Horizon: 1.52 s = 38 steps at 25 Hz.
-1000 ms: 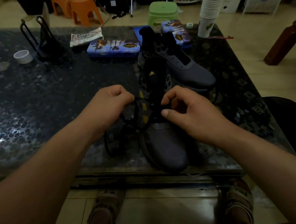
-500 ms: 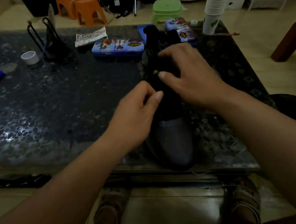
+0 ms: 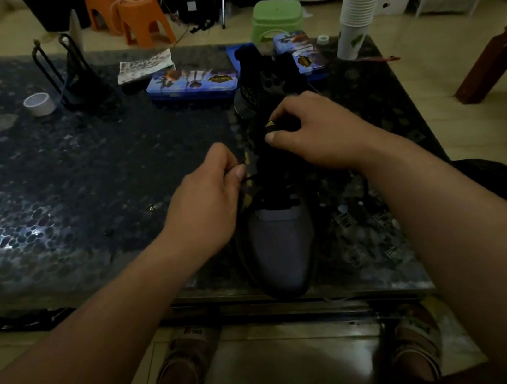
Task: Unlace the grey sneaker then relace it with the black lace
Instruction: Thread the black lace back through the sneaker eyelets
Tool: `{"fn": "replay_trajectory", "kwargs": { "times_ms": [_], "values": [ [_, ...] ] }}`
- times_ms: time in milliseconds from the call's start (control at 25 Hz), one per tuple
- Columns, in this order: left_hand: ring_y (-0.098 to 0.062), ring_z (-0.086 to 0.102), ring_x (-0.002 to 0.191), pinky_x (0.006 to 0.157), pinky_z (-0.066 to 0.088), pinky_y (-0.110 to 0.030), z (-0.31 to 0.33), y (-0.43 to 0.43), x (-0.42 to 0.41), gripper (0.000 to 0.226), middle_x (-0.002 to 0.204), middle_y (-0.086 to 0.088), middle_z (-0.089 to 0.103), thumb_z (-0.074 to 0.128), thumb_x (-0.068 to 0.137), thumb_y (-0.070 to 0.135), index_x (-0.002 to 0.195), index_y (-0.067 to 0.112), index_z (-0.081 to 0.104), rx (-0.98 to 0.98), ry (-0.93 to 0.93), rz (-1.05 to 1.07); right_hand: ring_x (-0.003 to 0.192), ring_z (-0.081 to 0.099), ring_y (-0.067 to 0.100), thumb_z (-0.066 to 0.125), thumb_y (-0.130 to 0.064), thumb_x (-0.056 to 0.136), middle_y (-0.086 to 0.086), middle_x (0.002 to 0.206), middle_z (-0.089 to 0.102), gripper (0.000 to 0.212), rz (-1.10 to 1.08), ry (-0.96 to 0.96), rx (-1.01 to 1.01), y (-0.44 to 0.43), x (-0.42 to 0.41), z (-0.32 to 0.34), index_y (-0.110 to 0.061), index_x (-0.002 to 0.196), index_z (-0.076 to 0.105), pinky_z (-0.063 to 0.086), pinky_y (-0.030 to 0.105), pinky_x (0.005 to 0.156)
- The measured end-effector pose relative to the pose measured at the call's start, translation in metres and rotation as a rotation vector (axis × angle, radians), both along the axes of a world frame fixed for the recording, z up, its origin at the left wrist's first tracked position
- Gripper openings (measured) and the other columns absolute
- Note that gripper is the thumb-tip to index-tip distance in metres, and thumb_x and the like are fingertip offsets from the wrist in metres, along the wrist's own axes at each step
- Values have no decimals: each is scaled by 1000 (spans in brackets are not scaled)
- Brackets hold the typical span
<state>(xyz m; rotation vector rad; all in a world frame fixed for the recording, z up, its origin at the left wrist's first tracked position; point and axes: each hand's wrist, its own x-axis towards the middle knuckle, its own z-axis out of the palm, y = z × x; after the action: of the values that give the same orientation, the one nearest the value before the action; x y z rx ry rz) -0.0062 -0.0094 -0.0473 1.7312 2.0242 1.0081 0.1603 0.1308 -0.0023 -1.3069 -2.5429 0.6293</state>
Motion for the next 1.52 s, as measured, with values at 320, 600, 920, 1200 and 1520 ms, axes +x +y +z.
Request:
{"fn": "replay_trajectory", "kwargs": {
  "times_ms": [320, 600, 920, 1200, 1520],
  "values": [
    [-20, 56, 64, 56, 40, -41, -9, 2, 9, 15, 72, 4, 57, 47, 108, 30, 96, 21, 44, -11, 54, 11, 78, 59, 5, 76, -35, 93, 7, 92, 70, 26, 107, 404, -92, -8, 15, 13, -10, 95, 68, 46, 20, 70],
    [-19, 53, 58, 51, 34, -38, -22, 0, 23, 16, 66, 3, 54, 47, 109, 29, 95, 20, 42, 63, -35, 62, 92, 74, 15, 69, -37, 99, 4, 97, 78, 33, -27, 523, -438, -9, 13, -2, -5, 99, 76, 56, 35, 88],
    [-23, 56, 60, 55, 47, -48, -30, -6, 23, 16, 67, 5, 54, 48, 107, 30, 94, 23, 42, 65, 16, 46, 94, 76, 19, 68, -25, 100, 9, 102, 79, 31, -175, 792, -688, -11, 4, -8, 4, 108, 73, 59, 32, 89],
    [-11, 55, 70, 59, 44, -40, -25, -11, 16, 15, 77, 8, 59, 48, 106, 32, 97, 23, 56, 123, 26, 9, 80, 73, 11, 66, -27, 101, 0, 83, 75, 25, -96, 737, -655, -11, 5, -5, -10, 82, 68, 56, 22, 73],
    [-10, 65, 80, 68, 53, -44, -16, -5, 10, 6, 88, 7, 68, 49, 107, 24, 107, 25, 55, 127, -95, -7, 93, 75, 22, 67, -28, 100, 11, 99, 78, 32, -103, 744, -660, -8, 5, -8, 3, 106, 72, 58, 38, 95]
  ]
}}
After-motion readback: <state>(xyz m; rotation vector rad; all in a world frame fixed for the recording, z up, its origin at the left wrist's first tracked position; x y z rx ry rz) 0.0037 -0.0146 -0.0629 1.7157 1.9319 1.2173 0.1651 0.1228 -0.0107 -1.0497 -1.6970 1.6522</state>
